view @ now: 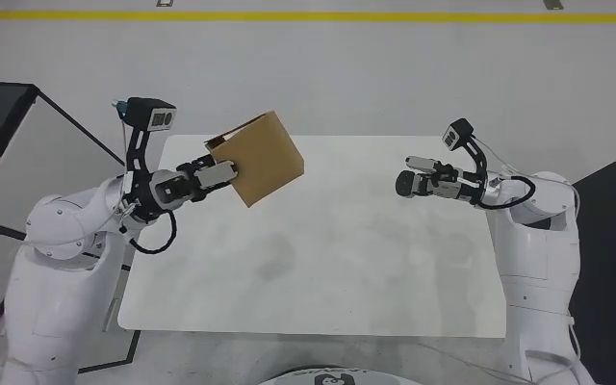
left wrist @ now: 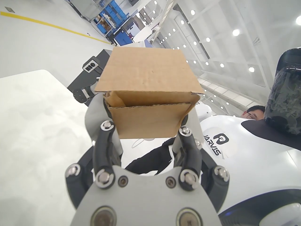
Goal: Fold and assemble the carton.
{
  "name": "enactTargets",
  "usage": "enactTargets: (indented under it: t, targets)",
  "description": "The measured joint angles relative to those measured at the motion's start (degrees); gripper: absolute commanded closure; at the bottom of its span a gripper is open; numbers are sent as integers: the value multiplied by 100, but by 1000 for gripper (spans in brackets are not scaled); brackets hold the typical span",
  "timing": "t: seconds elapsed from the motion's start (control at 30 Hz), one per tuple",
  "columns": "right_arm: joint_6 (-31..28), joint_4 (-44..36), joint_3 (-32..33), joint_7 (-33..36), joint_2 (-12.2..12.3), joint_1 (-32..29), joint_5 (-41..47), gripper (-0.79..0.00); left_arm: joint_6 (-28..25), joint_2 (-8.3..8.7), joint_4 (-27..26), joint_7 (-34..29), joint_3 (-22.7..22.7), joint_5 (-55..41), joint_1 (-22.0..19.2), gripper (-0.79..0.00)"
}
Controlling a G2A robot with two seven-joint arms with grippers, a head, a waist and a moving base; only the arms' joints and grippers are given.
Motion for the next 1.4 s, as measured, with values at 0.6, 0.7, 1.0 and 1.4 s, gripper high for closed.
enactTargets:
  t: [0.6, 0.7, 1.0, 1.4]
  targets:
    - [0, 0, 0, 0, 0, 0, 0, -785, -2408, -131, 549, 1478, 951, 4736, -347, 0]
    - [0, 0, 0, 0, 0, 0, 0, -785, -2379, -133, 516, 1480, 975, 4995, -350, 0]
    - [0, 0, 0, 0, 0, 0, 0, -785, -3177, -179, 1030, 1794, 1326, 4955, -481, 0]
    - [0, 0, 0, 0, 0, 0, 0, -785, -4086, -548, 2936, 3202, 3074, 7005, -1906, 0]
